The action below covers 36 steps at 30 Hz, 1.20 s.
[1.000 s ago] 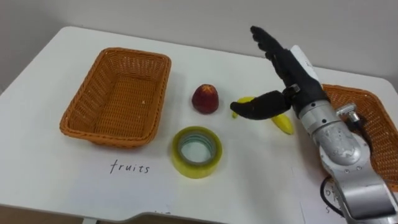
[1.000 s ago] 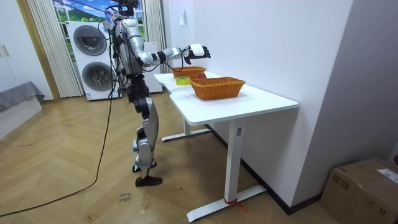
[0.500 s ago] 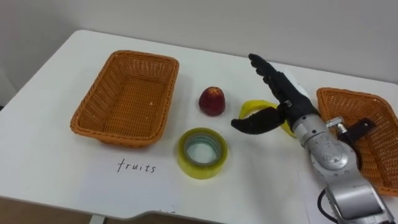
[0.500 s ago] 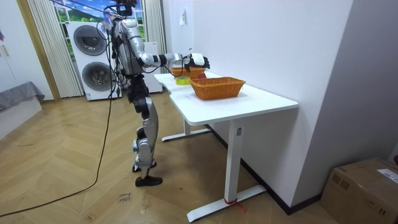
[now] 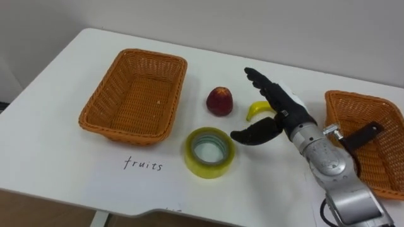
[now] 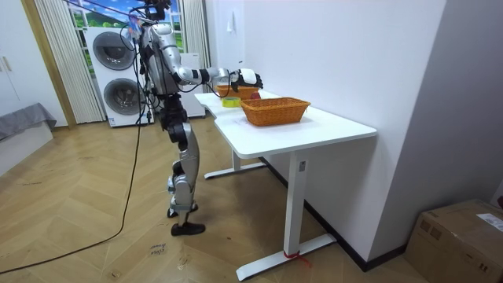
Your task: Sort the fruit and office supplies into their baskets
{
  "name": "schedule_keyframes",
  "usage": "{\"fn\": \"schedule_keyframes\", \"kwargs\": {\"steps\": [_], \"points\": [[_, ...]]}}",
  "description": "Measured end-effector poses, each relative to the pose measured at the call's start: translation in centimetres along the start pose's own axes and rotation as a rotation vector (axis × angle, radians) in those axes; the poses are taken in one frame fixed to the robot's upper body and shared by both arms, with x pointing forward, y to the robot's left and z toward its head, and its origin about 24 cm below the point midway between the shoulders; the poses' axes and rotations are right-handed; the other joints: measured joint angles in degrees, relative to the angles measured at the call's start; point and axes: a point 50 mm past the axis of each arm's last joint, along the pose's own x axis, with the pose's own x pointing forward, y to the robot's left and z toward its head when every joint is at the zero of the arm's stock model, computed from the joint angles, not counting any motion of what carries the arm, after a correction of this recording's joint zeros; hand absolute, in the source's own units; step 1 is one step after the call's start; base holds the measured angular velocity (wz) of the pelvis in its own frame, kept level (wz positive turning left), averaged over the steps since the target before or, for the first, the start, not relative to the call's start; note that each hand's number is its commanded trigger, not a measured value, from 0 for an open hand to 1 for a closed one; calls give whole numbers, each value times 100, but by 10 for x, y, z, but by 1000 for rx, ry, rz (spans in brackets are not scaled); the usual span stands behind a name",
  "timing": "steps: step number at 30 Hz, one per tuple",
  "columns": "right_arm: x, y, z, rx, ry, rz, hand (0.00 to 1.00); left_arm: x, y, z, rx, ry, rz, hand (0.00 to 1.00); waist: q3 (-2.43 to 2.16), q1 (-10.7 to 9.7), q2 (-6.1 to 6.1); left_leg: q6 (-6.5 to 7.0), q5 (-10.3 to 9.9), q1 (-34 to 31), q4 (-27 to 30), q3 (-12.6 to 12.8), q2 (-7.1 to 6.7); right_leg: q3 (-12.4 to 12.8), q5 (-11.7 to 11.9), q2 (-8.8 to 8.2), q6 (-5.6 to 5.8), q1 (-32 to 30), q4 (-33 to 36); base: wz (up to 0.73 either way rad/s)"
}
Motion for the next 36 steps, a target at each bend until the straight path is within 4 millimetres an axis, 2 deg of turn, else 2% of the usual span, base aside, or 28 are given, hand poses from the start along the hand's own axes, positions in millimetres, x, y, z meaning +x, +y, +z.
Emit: {"fn": "schedule_keyframes", "kwargs": {"steps": [5,19,24,29,36], "points": [[0,1,0,2,-1,8,0,0,0,4,-2,-12,0,0,5,-1,9,2,1,-69,32,-80,-1,-106,1,-8,1,-21,-4,9],[0,2,0,2,-1,13,0,1,0,12,-7,-36,-1,0,3,26,12,0,3,-79,30,-117,-2,-107,0,-2,1,-18,-10,1],[0,2,0,-7,-1,15,0,1,0,14,-9,-41,1,0,-9,94,-2,-3,5,-80,34,-142,-3,-107,1,0,1,-10,-8,0],[1,11,0,-70,14,67,0,1,0,8,-3,-22,1,0,-30,156,-32,-3,6,-76,38,-155,-4,-107,0,-1,1,4,-9,0],[1,18,-2,-66,41,122,0,0,1,-3,18,29,2,0,-18,164,-47,-3,6,-83,55,-172,-8,-120,0,-6,2,11,-8,0]]}}
